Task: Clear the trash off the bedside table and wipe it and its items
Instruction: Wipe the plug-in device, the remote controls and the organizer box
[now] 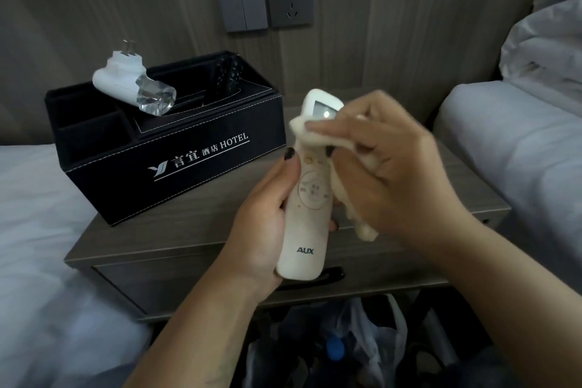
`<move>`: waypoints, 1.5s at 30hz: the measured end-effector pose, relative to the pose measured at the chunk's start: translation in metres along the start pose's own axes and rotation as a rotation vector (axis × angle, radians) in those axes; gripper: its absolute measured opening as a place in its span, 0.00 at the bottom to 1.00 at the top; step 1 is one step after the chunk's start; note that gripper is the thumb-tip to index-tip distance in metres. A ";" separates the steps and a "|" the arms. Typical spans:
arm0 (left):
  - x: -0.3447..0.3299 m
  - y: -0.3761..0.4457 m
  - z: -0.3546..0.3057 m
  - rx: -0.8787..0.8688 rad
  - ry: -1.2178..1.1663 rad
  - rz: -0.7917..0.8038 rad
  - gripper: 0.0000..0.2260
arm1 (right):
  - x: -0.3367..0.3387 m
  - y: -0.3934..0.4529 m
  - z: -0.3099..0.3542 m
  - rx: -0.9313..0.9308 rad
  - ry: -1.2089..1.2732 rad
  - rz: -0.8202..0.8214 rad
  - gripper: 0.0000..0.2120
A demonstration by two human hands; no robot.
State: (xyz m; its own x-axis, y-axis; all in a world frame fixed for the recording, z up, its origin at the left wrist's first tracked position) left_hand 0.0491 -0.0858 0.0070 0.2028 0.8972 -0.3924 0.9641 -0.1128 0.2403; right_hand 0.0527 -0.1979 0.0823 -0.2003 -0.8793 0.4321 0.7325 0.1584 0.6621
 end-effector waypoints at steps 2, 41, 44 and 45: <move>-0.002 0.000 0.000 -0.027 -0.005 0.003 0.15 | 0.009 0.003 -0.001 -0.013 -0.057 -0.060 0.15; 0.009 0.016 -0.018 -0.033 -0.177 -0.085 0.27 | -0.022 -0.001 0.012 -0.032 0.143 0.083 0.16; 0.011 0.015 -0.020 -0.016 -0.193 -0.072 0.22 | -0.020 0.001 0.016 0.020 0.157 0.142 0.17; 0.011 0.016 -0.020 -0.007 -0.208 -0.071 0.21 | -0.023 -0.001 0.019 0.042 0.149 0.183 0.17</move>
State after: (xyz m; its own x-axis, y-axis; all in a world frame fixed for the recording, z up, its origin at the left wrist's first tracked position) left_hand 0.0629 -0.0693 0.0241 0.1658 0.7950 -0.5836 0.9762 -0.0484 0.2115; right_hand 0.0444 -0.1695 0.0835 0.0333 -0.8903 0.4541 0.7192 0.3368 0.6077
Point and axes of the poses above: each hand's wrist, its own y-axis towards the middle knuckle, its own x-axis out of the back of the hand, z = x × y, the point moved 7 cm from there along y, towards the middle knuckle, and after that the axes turned 12 degrees about -x, right-handed, at the moved point
